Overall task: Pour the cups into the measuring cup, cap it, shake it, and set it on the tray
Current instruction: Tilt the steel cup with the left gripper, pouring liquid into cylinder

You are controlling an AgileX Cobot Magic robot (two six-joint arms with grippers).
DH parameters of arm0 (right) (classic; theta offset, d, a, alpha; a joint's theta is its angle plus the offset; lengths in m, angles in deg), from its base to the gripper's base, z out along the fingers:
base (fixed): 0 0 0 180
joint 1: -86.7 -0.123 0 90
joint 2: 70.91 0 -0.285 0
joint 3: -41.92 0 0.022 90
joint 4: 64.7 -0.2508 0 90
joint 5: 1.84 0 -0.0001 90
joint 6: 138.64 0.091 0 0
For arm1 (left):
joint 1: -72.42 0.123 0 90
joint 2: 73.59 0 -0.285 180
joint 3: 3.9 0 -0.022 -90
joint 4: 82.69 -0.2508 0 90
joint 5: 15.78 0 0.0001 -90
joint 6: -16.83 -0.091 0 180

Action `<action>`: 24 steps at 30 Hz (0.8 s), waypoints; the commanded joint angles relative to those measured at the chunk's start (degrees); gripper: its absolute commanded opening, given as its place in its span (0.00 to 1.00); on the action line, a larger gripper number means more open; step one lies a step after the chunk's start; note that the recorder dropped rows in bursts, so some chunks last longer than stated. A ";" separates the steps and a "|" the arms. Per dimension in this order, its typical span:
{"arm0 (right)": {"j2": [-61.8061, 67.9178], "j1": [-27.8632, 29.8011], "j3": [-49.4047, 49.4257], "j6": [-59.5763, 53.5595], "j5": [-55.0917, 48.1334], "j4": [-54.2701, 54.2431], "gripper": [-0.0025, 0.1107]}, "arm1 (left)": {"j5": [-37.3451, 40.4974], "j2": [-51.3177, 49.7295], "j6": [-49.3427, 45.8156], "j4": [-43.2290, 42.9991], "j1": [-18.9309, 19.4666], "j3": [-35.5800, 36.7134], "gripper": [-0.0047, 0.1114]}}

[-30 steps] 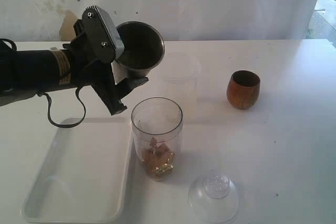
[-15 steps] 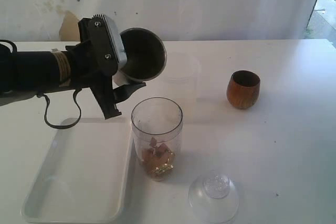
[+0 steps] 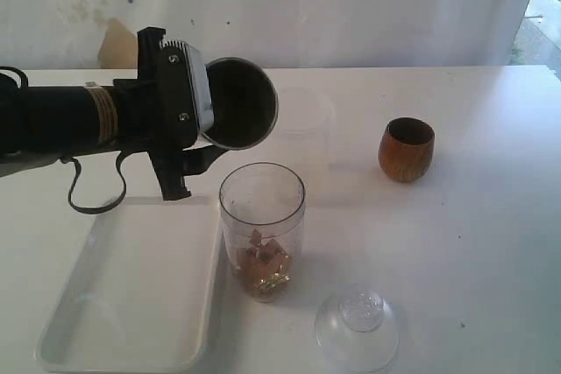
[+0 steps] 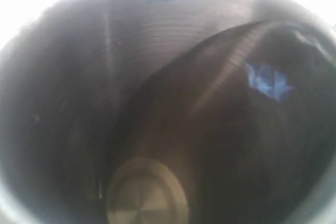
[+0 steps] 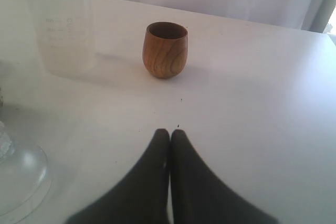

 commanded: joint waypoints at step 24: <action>-0.23 0.28 0.24 2.49 0.12 0.00 0.02 | -1.87 1.13 -21.44 1.14 -0.03 -0.92 0.04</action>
